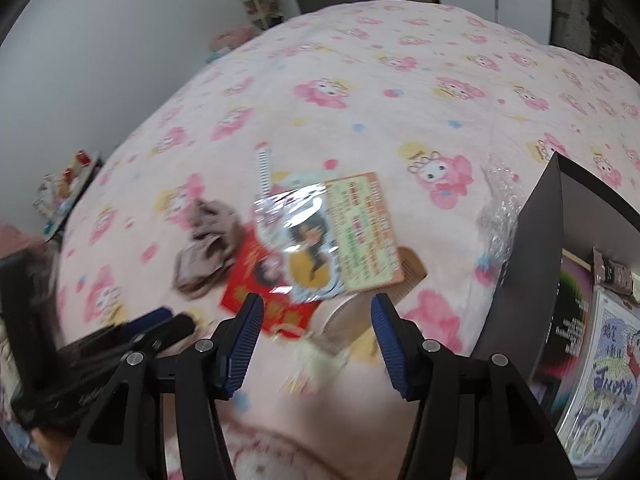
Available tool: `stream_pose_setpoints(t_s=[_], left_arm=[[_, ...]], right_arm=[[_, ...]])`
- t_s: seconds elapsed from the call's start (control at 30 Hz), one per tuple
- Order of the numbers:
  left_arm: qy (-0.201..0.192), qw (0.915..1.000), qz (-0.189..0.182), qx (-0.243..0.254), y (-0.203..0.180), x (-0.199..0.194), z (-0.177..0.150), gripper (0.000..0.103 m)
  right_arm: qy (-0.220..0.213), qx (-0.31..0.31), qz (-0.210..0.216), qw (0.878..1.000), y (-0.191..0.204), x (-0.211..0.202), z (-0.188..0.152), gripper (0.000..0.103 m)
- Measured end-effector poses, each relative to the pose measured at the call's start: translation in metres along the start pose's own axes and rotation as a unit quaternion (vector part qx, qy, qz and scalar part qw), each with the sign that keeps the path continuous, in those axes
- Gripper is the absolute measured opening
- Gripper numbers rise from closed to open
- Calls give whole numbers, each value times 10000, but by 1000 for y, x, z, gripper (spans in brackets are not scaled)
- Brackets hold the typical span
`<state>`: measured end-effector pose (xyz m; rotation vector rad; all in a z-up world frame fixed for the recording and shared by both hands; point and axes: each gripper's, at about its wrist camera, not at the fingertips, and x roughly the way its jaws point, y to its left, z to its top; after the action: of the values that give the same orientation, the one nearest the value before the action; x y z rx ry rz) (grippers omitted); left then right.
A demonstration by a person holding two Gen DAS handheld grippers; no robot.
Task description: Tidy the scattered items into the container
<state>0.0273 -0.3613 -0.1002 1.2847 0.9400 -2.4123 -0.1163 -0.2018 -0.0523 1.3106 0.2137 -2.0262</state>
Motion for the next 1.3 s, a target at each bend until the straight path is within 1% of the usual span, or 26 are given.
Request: stream_pose_setpoints(t_s=[0.07,0.1,0.2,0.3,0.37,0.43,0.5,0.57,0.63,0.7,0.73,0.8,0.9,0.93,0.97,1.0,1.07,1.1,1.13,1.17,1.23,1.27,1.3], left_arm=[[115,9992,-373,18,-4,13,8,38],[165,9988,-465,29,-6,21,13,38],[300,9986,-424,94,-13,44,27,38],[322,9984,-467,38,-14,58,37,38],[347,9986,-395,6,-13,66,41,38],[384,9986,-366,-21,-11,73,43,38],[433,9982,-418,-59,-8,78,46,39],[444,9977,-506,-76,-7,81,48,39],[450,9971,-604,-73,-6,82,50,40],[451,9963,-733,-69,-6,79,51,40],[434,9962,-743,-90,-6,76,51,39],[443,9955,-828,-126,-4,70,49,39],[462,9956,-793,-167,-1,59,43,39],[513,9952,-818,-178,0,58,42,39],[549,9946,-854,-204,1,57,40,39],[554,9948,-818,-237,1,58,39,39],[552,9962,-620,-253,1,64,38,39],[572,9962,-608,-253,0,68,38,39],[615,9957,-651,-255,-2,72,38,39],[662,9949,-719,-250,-5,74,37,40],[634,9957,-656,-175,-9,72,36,41],[630,9955,-686,-170,-11,68,35,39],[659,9940,-840,-237,-12,65,33,39]], right_arm=[[-1,137,-192,9997,-7,15,11,52],[11,250,-246,9994,-12,22,16,52],[51,537,-361,9979,-25,42,30,52],[85,683,-539,9962,-34,60,39,54],[174,722,-610,9954,-38,73,43,57],[297,751,-596,9950,-40,86,42,60],[433,799,-483,9947,-43,98,40,61],[473,836,-341,9948,-44,102,37,61],[524,847,-56,9950,-40,100,34,61],[699,789,362,9938,-32,97,28,61],[756,747,473,9932,-28,95,25,61],[810,694,503,9930,-24,89,17,60],[966,886,1024,9861,-26,80,4,60],[995,920,1092,9847,-27,78,-1,60],[995,909,1073,9850,-27,76,-4,60],[959,847,969,9870,-26,73,-6,60],[876,728,702,9910,-26,75,-3,60],[871,679,584,9922,-26,79,-3,60],[878,642,570,9924,-29,83,-3,59],[883,606,576,9926,-29,85,-2,56],[856,553,557,9932,-32,82,-2,52],[848,576,623,9928,-32,79,-3,50],[863,616,784,9913,-33,74,-4,48]])
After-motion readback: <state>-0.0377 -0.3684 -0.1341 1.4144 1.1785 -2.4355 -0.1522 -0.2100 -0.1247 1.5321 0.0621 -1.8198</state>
